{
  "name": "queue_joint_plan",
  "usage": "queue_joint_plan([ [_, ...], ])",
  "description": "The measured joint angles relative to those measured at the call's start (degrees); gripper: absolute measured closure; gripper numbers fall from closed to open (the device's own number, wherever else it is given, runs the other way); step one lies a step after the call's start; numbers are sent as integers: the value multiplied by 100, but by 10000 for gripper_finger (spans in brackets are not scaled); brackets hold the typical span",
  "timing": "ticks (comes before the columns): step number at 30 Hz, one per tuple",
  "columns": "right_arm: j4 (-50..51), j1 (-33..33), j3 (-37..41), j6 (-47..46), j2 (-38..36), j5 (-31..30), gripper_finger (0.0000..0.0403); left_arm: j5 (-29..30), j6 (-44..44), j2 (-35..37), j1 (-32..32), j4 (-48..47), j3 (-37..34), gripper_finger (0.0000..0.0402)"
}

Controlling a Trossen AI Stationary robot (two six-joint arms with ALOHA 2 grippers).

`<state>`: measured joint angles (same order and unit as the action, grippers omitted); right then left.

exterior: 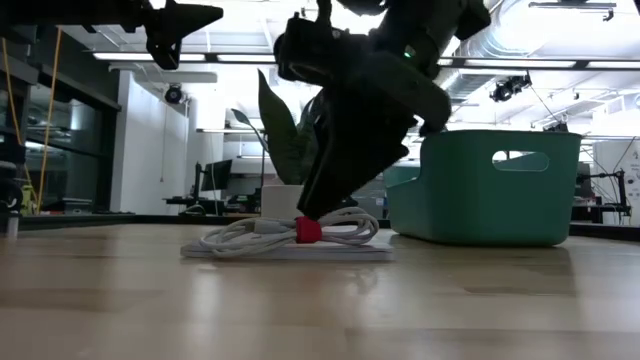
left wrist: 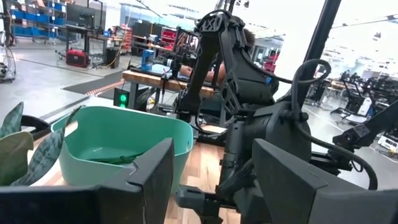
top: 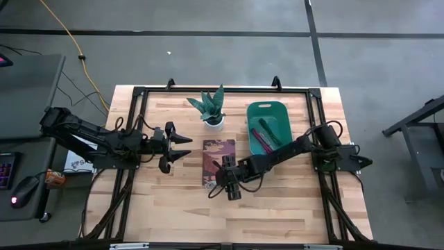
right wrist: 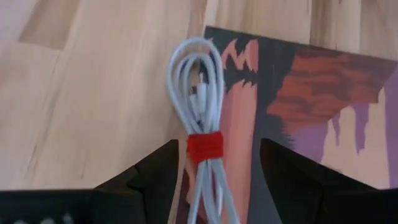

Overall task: Pick and place USB-C Cables
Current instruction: Put the white charger cable into the green bin

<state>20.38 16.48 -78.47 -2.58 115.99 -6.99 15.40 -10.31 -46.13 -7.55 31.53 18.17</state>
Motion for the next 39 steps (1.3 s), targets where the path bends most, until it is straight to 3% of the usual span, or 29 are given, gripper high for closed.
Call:
queue_joint_plan([
  [13, 31, -1, 251, -145, 1, -193, 192, 0, -2, 2, 0, 3, 0, 206],
  [18, 105, -1, 253, -146, 1, -139, 246, 0, -2, 2, 0, 3, 0, 206],
  [25, 178, -1, 253, -30, 1, -141, 384, 0, -2, 2, 0, 4, 0, 206],
  [35, 685, 116, 276, -43, -463, -254, 395, 0, -1, 2, 1, 1, 0, 206],
  [39, 137, 332, 908, -187, -962, -348, 398, -2, -2, 2, 0, -3, 0, 206],
])
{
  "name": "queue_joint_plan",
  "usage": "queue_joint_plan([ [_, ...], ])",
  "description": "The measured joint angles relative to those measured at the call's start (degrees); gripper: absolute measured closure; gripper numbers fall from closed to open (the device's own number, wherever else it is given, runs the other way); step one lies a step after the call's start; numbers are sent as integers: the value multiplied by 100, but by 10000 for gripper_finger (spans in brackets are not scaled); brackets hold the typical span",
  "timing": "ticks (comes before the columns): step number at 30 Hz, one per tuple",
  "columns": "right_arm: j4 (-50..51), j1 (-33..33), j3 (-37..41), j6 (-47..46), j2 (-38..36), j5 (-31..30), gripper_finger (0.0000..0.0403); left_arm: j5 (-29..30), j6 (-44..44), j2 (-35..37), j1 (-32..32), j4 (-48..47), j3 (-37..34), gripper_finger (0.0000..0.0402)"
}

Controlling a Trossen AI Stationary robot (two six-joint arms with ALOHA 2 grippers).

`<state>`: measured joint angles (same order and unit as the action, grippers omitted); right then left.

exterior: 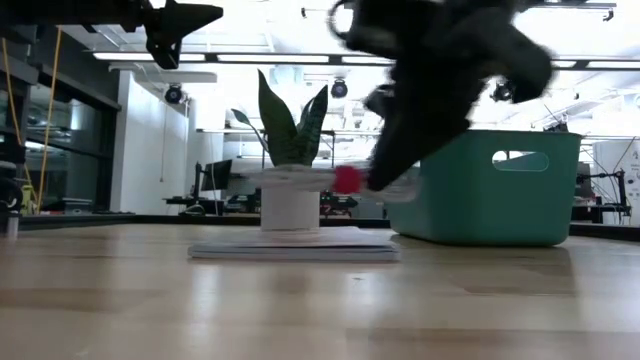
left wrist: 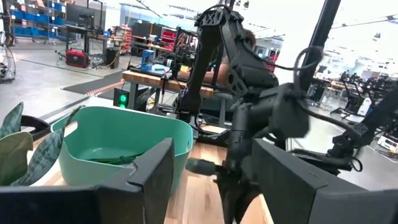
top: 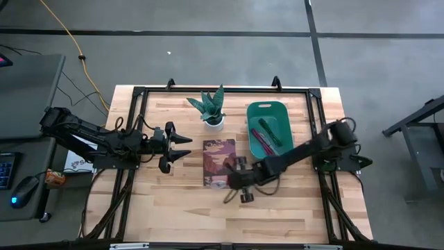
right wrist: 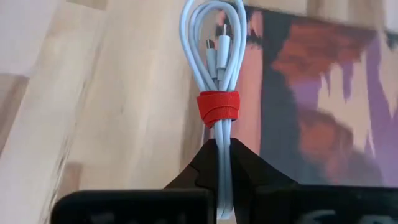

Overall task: Pick and place USB-C Cables
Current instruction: Put the white charger cable into the green bin

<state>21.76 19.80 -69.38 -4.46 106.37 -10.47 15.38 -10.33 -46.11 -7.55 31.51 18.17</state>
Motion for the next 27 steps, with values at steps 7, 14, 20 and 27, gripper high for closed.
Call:
queue_joint_plan([
  [7, -3092, 444, 2394, -757, -1361, -613, 400, 1, 1, 0, 0, 71, 0, 206],
  [14, -7560, 511, 3957, 409, -1783, -1195, 402, 0, 2, 0, 1, 130, 0, 206],
  [20, -9254, -1, 4064, 1246, -1919, -1172, 402, 1, 29, 0, 1, 135, 0, 206],
  [27, -9177, -394, 3853, 1550, -2496, -695, 402, 24, 197, -76, 0, 163, 0, 206],
])
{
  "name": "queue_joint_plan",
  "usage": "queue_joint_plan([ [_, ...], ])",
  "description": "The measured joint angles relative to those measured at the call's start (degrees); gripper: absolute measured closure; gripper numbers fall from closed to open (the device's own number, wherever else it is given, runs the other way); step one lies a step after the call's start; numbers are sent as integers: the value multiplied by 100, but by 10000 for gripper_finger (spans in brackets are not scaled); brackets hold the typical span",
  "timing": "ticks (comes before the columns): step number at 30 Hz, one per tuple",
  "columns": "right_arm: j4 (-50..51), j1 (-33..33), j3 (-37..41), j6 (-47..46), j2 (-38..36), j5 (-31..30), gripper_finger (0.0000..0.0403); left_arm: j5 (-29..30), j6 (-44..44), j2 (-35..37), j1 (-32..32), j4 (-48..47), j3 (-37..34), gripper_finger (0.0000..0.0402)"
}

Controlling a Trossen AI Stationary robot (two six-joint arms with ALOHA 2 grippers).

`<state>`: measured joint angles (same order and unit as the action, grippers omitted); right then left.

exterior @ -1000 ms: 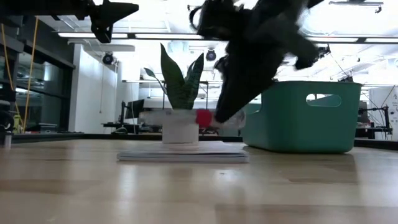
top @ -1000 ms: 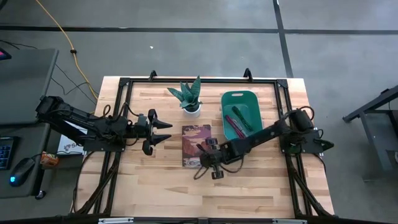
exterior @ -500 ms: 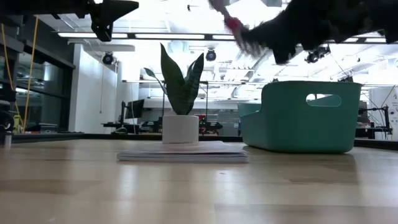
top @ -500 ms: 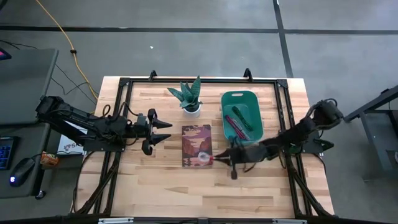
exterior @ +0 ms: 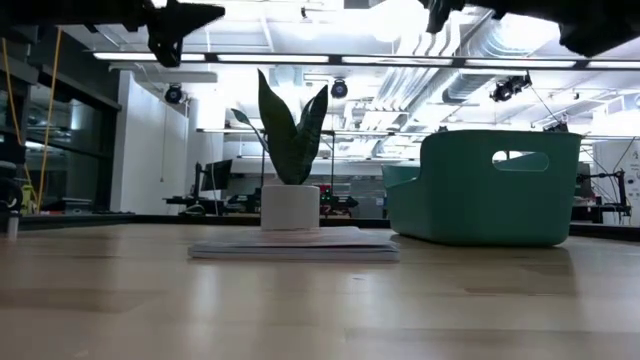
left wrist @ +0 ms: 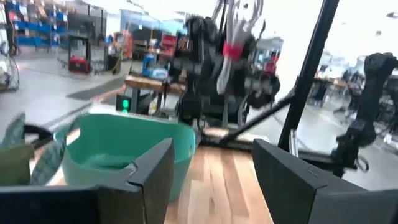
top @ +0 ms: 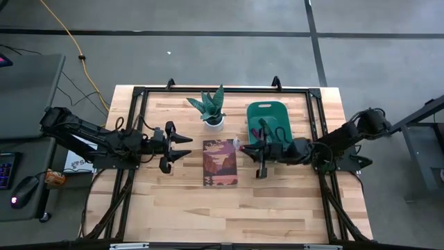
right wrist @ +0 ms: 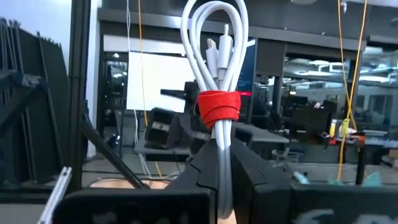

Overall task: Pick and place USB-C Cables
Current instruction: Put the white charger cable into the green bin

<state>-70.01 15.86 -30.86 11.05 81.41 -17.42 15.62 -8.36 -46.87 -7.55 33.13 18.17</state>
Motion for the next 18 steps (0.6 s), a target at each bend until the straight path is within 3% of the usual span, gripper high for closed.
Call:
queue_joint_plan([
  [4, 408, -20, -4, 197, -391, -49, 402, 2, 0, -196, 0, -1, -2, 206],
  [9, 1679, -11, -4, 7, -730, -315, 402, 1, 31, -565, 0, 421, -2, 206],
  [18, 1792, -9, -4, -111, -722, -351, 402, 2, 107, -766, 1, 760, 0, 206],
])
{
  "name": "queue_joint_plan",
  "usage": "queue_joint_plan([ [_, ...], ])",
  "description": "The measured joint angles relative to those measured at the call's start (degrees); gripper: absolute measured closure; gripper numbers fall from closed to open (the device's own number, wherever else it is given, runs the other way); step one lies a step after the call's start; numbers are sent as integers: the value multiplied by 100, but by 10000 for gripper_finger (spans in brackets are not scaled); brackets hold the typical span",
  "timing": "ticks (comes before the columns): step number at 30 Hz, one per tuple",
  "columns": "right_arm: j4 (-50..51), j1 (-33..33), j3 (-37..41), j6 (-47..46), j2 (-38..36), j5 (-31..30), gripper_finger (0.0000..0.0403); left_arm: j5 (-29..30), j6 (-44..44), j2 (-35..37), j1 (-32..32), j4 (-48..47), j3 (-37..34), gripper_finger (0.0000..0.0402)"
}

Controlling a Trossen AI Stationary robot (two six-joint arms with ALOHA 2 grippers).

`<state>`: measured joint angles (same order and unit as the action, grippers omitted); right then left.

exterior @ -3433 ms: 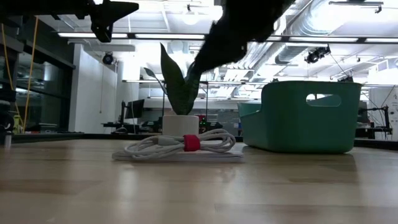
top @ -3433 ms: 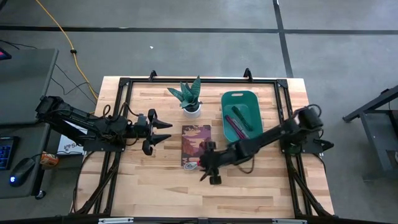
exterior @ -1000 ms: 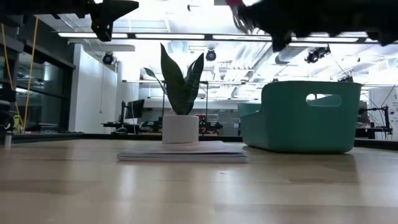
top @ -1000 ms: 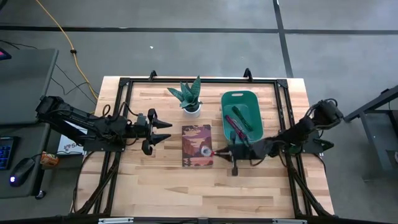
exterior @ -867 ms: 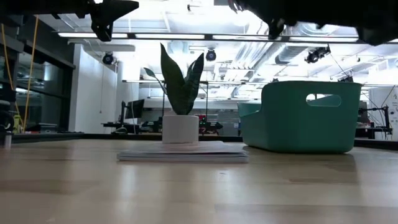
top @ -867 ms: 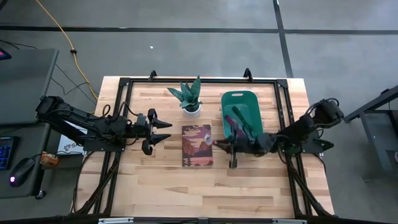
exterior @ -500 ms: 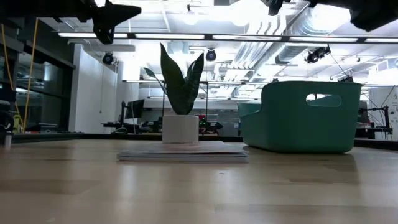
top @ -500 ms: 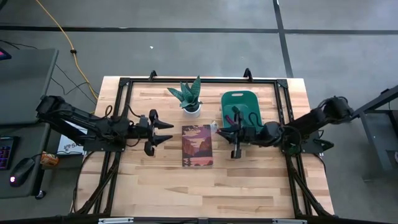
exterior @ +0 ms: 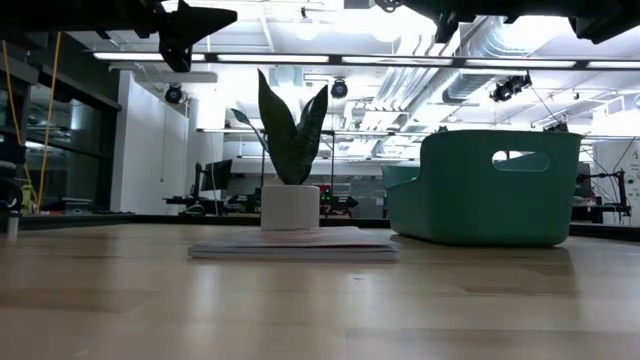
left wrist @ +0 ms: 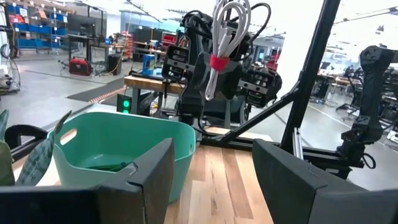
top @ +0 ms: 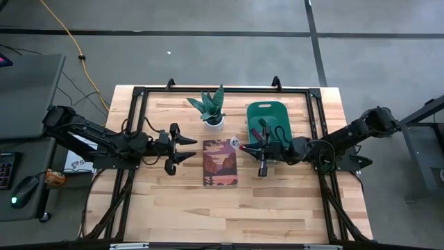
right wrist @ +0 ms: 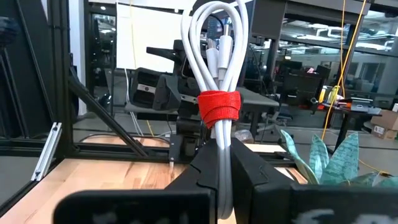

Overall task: Pick and place USB-C Cables
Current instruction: Put the white charger cable into the green bin

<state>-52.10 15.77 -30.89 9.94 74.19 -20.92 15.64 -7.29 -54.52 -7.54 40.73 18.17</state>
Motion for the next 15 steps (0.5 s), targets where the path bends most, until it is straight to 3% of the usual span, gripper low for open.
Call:
queue_joint_plan([
  [12, 0, 0, 0, 39, 2, 0, 402, 0, 0, 0, -1, -9, 0, 206],
  [15, 24, 2, -9, 41, 2, -258, 402, -1, 0, 0, -1, -9, 0, 206],
])
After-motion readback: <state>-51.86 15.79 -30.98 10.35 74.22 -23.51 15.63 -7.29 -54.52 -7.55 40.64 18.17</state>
